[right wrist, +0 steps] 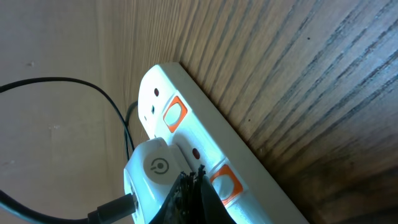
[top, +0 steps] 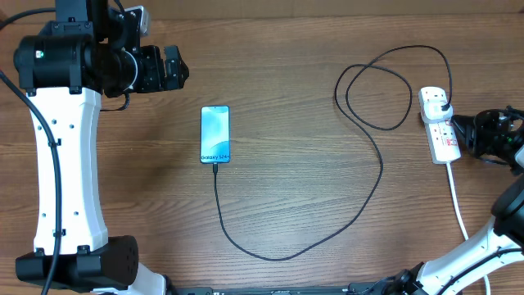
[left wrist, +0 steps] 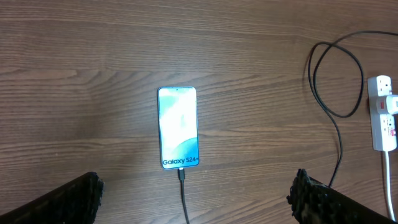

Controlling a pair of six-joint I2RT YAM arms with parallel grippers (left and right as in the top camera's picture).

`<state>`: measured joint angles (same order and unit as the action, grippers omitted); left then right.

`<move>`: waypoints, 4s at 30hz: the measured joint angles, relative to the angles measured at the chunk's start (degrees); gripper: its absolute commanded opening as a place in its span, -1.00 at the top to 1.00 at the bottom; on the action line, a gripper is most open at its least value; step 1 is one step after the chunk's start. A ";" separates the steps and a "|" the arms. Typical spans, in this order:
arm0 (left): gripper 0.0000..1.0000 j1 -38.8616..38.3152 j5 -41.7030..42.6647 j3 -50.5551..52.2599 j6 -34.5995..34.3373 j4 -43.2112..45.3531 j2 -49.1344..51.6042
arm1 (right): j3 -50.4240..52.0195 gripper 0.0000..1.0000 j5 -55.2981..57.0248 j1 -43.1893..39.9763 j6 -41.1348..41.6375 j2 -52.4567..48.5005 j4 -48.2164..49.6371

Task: Plug charger to phone and switch on socket

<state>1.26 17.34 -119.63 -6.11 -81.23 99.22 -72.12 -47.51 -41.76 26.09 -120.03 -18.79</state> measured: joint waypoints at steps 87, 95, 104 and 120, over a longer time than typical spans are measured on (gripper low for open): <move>-1.00 0.00 0.00 0.00 0.00 0.02 0.00 | 1.46 0.93 -1.97 -9.35 -0.13 5.16 -7.78; -0.99 0.00 0.02 0.00 0.00 0.00 0.00 | 1.46 0.93 -2.27 -7.63 -0.26 21.57 -9.75; -0.99 0.00 0.00 0.00 0.00 0.02 0.00 | 1.46 0.92 -0.50 4.11 -2.78 37.59 -15.80; -1.00 0.00 0.02 0.00 0.00 0.00 0.00 | -9.11 0.92 34.05 46.23 -10.14 53.75 -39.67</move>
<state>1.26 17.37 -119.63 -6.11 -81.23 99.22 -81.23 -13.45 4.47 15.94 -66.28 -58.46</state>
